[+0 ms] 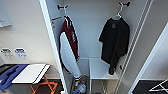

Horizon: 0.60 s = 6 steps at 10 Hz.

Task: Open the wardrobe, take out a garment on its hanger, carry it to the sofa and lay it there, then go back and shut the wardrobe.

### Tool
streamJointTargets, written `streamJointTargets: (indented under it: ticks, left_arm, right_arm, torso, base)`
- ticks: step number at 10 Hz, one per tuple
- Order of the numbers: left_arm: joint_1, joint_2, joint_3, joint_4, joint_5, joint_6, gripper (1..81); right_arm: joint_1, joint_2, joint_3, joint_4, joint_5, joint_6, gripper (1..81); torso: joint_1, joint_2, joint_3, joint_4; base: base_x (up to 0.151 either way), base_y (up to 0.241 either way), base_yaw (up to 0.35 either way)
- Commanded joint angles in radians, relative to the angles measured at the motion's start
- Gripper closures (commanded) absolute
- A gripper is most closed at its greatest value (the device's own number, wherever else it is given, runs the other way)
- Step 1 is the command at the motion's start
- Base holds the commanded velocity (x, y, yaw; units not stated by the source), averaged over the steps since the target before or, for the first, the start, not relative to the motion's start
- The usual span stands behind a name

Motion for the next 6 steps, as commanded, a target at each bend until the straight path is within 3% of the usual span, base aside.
streamJointTargets:
  ticks: [1,4,6]
  left_arm:
    - [-0.068,0.085,-0.140,-0.140,-0.045,-0.005,1.0]
    - [-0.067,0.042,-0.149,-0.285,-0.068,-0.032,1.0]
    - [-0.071,-0.006,-0.146,-0.311,-0.082,-0.097,1.0]
  right_arm:
    - [0.050,-0.009,0.020,-0.029,-0.054,-0.002,1.0]
    - [0.050,-0.015,0.043,-0.038,-0.072,-0.002,1.0]
    - [0.050,-0.016,0.057,-0.040,-0.080,-0.002,1.0]
  torso:
    - [0.000,0.000,0.000,0.000]
    - [0.000,0.000,0.000,0.000]
    - [0.000,0.000,0.000,0.000]
  base:
    - [0.000,0.000,0.000]
    - [0.000,0.000,0.000]
    - [0.000,0.000,0.000]
